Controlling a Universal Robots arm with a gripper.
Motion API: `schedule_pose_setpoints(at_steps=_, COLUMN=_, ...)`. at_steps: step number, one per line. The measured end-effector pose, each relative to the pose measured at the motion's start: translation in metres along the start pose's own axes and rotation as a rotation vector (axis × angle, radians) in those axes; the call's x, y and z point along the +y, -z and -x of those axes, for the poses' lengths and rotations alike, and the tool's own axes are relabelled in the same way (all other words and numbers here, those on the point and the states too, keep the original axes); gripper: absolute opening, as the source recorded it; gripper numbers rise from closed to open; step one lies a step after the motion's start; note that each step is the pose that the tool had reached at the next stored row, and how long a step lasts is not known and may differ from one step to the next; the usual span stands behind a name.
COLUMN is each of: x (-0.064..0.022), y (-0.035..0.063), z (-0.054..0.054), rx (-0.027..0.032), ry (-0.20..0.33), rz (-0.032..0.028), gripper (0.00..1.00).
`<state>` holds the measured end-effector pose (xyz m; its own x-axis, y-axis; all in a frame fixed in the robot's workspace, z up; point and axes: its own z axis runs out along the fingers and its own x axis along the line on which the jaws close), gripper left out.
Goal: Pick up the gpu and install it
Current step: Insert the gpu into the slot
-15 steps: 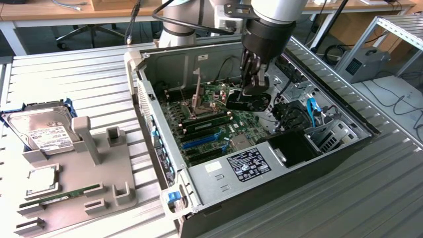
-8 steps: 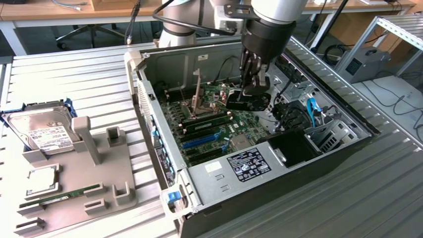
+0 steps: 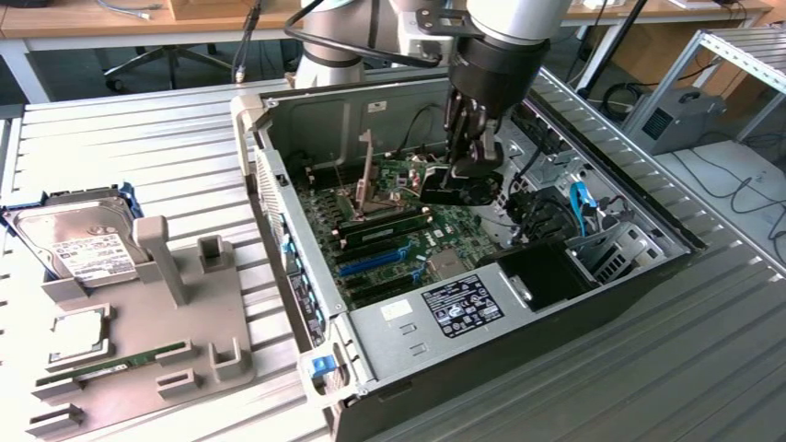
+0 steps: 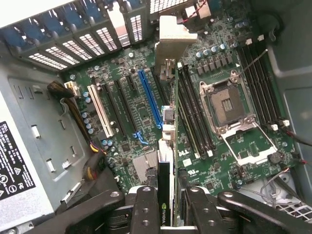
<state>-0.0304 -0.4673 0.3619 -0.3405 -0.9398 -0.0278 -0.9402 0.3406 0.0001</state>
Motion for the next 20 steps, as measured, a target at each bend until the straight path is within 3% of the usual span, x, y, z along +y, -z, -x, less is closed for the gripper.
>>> schedule_pose_setpoints(at_steps=20, x=0.0000, y=0.0000, z=0.0000, rx=0.0000, ry=0.082, rz=0.0023, gripper=0.26)
